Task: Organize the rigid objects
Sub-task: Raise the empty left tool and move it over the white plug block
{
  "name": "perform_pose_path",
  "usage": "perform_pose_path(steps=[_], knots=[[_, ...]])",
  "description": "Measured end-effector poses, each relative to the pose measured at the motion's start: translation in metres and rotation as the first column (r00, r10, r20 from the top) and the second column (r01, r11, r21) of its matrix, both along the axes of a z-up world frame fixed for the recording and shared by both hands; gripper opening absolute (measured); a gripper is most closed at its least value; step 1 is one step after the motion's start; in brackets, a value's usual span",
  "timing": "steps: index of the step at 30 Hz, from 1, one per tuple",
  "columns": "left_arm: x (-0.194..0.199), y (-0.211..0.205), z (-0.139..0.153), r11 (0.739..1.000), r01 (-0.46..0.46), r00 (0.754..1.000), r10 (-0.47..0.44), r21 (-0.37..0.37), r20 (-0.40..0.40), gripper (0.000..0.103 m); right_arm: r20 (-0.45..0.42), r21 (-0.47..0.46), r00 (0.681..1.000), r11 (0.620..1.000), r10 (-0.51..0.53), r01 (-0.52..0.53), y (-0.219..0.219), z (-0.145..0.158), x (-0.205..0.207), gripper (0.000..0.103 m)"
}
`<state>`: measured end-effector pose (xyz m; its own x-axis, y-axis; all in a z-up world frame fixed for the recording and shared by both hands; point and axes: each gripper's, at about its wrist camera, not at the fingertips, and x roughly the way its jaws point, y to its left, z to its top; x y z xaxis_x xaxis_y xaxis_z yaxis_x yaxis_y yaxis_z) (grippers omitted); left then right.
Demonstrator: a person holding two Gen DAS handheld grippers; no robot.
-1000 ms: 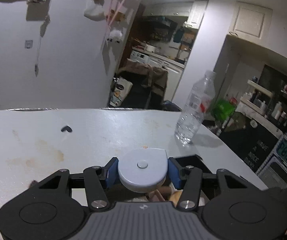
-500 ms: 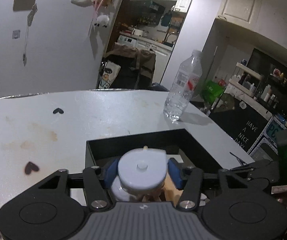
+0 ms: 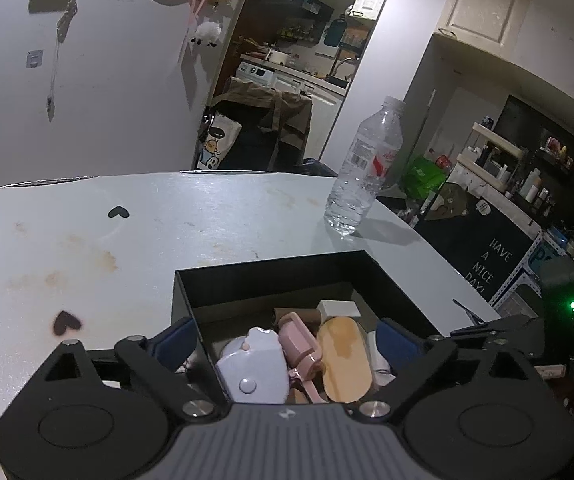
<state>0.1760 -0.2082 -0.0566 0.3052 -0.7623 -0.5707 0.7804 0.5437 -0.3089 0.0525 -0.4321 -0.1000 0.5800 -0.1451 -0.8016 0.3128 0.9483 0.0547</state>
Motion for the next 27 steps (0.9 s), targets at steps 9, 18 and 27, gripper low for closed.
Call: perform_pose_path(steps=[9, 18, 27], knots=[[-0.003, 0.001, 0.003, 1.0, 0.005, 1.0, -0.005, 0.005, 0.009, 0.102, 0.0, 0.0, 1.0, 1.0, 0.0, 0.0, 0.0, 0.0, 0.0, 0.009], [-0.004, 0.002, 0.003, 1.0, 0.002, 1.0, -0.002, 0.021, 0.027, 0.103, 0.001, 0.001, 1.0, 1.0, 0.0, 0.0, 0.0, 0.0, 0.0, 0.01], [0.006, 0.017, 0.001, 0.997, -0.018, 0.997, 0.012, 0.077, 0.074, 0.103, 0.0, 0.0, 1.0, 1.0, 0.0, 0.0, 0.0, 0.0, 0.0, 0.009]])
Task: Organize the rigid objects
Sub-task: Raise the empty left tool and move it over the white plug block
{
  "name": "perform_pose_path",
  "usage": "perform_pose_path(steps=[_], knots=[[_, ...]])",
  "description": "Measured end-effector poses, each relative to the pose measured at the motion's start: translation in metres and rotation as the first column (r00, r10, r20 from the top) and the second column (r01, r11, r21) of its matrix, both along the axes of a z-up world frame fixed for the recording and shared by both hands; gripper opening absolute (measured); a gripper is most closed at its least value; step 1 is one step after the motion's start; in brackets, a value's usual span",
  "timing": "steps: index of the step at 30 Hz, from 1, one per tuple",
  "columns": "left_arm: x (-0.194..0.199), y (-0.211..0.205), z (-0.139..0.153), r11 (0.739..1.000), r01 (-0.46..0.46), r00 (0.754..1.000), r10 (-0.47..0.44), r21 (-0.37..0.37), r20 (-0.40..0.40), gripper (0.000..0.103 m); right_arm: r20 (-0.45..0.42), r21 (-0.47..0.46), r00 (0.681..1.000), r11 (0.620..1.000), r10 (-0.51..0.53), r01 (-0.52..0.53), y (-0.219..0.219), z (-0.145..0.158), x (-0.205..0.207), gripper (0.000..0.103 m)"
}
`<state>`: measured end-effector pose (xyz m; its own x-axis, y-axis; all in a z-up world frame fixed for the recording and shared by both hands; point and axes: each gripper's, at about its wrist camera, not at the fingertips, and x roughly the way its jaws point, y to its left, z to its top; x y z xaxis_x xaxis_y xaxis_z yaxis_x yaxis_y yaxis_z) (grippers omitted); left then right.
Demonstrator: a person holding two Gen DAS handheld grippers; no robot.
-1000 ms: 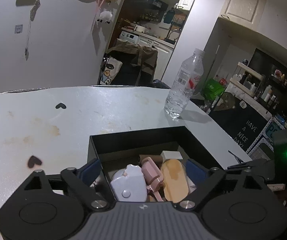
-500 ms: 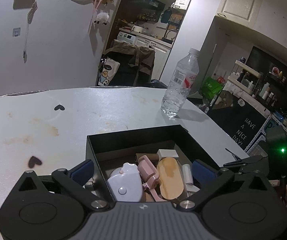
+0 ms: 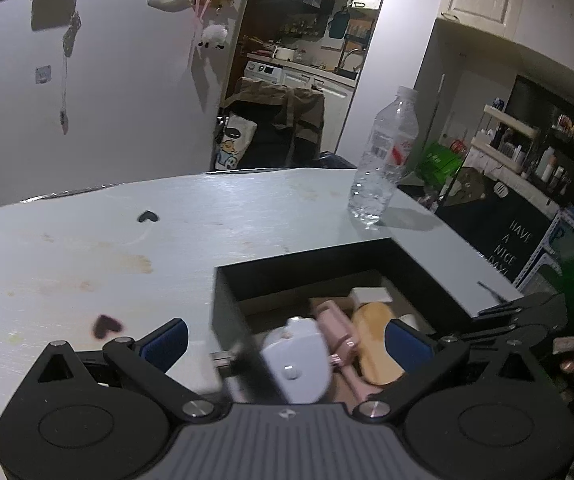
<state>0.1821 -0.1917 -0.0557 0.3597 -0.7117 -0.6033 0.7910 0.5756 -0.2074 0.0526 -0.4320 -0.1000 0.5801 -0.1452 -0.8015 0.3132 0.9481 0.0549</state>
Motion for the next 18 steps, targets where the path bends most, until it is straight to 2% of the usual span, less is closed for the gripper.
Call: perform_pose_path(steps=[6, 10, 18], knots=[[0.021, 0.032, 0.002, 0.995, -0.097, 0.995, 0.097, 0.018, 0.025, 0.103, 0.0, -0.001, 1.0, 1.0, 0.0, 0.0, 0.0, 0.0, 0.0, 0.01], [0.04, 0.055, 0.0, 0.981, -0.193, 0.98, 0.192, 0.024, 0.052, 0.103, 0.0, -0.002, 1.0, 1.0, 0.0, 0.0, 0.0, 0.0, 0.0, 0.01], [0.055, 0.074, -0.011, 0.973, -0.231, 0.967, 0.228, 0.014, 0.111, 0.103, -0.001, -0.004, 1.0, 1.0, -0.001, 0.001, 0.0, 0.0, 0.0, 0.01]])
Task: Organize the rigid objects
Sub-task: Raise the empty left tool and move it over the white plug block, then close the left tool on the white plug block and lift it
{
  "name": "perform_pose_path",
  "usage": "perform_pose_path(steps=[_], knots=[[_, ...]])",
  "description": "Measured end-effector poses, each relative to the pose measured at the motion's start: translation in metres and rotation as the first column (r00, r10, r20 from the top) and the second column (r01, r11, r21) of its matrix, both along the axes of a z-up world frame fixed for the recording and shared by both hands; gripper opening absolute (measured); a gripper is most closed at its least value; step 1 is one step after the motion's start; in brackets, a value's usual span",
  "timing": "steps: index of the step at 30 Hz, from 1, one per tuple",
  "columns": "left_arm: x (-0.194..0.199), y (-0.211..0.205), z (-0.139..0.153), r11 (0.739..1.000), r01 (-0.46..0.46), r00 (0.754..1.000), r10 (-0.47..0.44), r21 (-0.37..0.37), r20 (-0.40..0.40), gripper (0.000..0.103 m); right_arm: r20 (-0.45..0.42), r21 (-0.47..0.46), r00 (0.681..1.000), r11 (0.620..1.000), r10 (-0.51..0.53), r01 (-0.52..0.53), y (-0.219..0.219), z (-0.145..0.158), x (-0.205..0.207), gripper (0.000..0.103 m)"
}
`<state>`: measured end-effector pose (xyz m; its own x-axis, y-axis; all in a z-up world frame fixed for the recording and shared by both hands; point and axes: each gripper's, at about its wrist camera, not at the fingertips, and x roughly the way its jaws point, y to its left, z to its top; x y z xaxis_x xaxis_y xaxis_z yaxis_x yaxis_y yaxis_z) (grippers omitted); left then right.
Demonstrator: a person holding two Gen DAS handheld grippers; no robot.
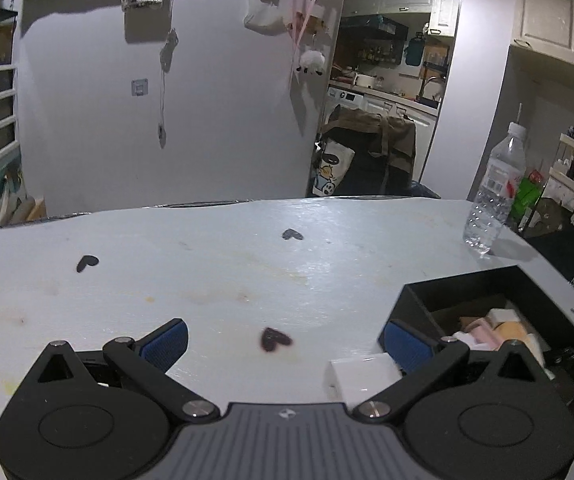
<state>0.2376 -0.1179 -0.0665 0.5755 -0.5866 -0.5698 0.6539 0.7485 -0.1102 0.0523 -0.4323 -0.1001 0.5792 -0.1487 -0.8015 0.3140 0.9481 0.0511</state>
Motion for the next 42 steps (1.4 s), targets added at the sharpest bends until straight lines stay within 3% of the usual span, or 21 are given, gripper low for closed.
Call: perform_pose_path(steps=[4, 7, 15, 25, 33, 42], knots=[[-0.003, -0.005, -0.012, 0.998, 0.057, 0.997, -0.059, 0.035, 0.044, 0.103, 0.001, 0.001, 1.0, 1.0, -0.001, 0.001, 0.0, 0.0, 0.0, 0.01], [-0.006, -0.011, -0.021, 0.988, 0.139, 0.99, -0.141, 0.063, 0.024, 0.103, 0.002, 0.003, 1.0, 1.0, -0.002, 0.002, 0.0, 0.0, 0.0, 0.01], [-0.017, -0.033, -0.044, 0.958, 0.249, 0.968, -0.249, 0.14, -0.018, 0.103, 0.003, 0.005, 1.0, 1.0, -0.003, 0.003, -0.001, 0.0, 0.0, 0.01], [-0.01, -0.045, -0.058, 0.963, 0.202, 0.979, -0.198, 0.177, -0.039, 0.103, 0.003, 0.005, 1.0, 1.0, -0.003, 0.003, 0.0, 0.0, -0.001, 0.01], [0.006, -0.023, -0.051, 0.982, 0.072, 0.997, -0.07, 0.176, -0.015, 0.102, 0.003, 0.003, 1.0, 1.0, -0.002, 0.002, 0.0, 0.0, -0.001, 0.01], [0.002, -0.044, -0.048, 0.996, 0.049, 0.999, -0.051, 0.075, 0.014, 0.081, 0.001, -0.003, 1.0, 1.0, -0.002, 0.002, 0.002, 0.001, 0.0, 0.01]])
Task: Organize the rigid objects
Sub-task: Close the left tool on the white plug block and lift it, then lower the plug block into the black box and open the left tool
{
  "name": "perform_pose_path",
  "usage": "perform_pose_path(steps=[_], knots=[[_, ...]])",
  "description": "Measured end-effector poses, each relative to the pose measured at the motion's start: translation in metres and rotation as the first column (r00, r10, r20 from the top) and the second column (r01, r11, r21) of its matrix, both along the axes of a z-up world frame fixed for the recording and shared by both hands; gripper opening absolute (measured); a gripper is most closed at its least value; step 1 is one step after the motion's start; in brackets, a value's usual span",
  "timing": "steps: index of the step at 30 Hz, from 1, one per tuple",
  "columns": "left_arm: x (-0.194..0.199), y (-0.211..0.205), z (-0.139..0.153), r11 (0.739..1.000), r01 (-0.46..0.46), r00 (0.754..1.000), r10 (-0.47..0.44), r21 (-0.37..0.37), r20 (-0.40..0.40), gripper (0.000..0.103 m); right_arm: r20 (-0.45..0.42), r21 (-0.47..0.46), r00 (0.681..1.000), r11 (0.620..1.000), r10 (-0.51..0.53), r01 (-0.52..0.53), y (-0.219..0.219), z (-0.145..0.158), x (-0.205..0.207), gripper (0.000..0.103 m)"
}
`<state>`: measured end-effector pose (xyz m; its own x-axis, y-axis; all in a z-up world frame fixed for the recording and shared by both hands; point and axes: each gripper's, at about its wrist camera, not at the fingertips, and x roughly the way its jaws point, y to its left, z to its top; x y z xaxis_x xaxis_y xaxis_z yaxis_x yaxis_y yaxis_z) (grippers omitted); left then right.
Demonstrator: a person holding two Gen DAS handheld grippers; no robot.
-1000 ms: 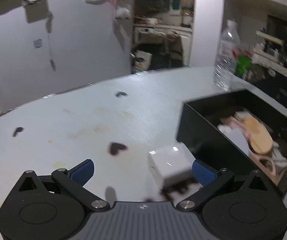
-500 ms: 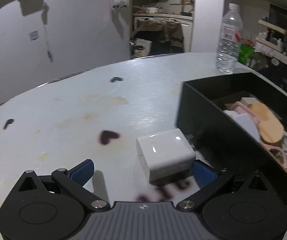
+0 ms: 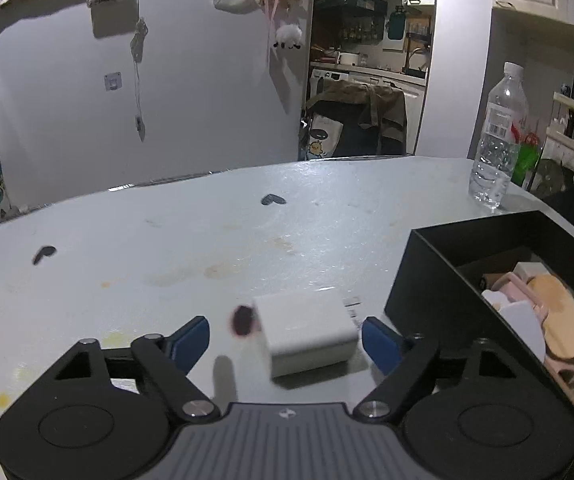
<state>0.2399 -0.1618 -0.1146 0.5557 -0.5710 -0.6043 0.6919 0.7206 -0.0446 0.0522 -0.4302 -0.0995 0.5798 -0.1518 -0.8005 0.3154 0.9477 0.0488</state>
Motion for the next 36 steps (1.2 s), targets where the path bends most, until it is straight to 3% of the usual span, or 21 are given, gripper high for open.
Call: perform_pose_path(steps=[4, 9, 12, 28, 36], knots=[[0.001, -0.012, -0.008, 0.999, -0.032, 0.999, 0.032, 0.011, -0.032, 0.078, 0.0, 0.0, 1.0, 1.0, -0.001, 0.001, 0.0, 0.0, 0.0, 0.011], [-0.001, -0.02, -0.009, 0.994, -0.099, 0.994, 0.097, -0.038, -0.045, 0.073, 0.001, 0.0, 1.0, 1.0, -0.005, 0.005, 0.0, 0.0, 0.001, 0.011], [-0.001, -0.018, -0.009, 0.993, -0.111, 0.994, 0.11, -0.034, -0.023, 0.057, 0.001, 0.0, 1.0, 1.0, -0.005, 0.005, 0.0, 0.0, 0.001, 0.011], [-0.027, 0.031, -0.002, 0.983, -0.157, 0.985, 0.148, -0.099, -0.09, 0.056, 0.002, -0.003, 1.0, 1.0, -0.019, 0.019, 0.0, 0.0, 0.001, 0.007], [-0.065, 0.041, 0.038, 0.962, -0.074, 0.996, 0.057, -0.263, -0.073, 0.056, 0.004, -0.014, 1.0, 1.0, -0.016, 0.016, 0.002, 0.0, 0.0, 0.007]])
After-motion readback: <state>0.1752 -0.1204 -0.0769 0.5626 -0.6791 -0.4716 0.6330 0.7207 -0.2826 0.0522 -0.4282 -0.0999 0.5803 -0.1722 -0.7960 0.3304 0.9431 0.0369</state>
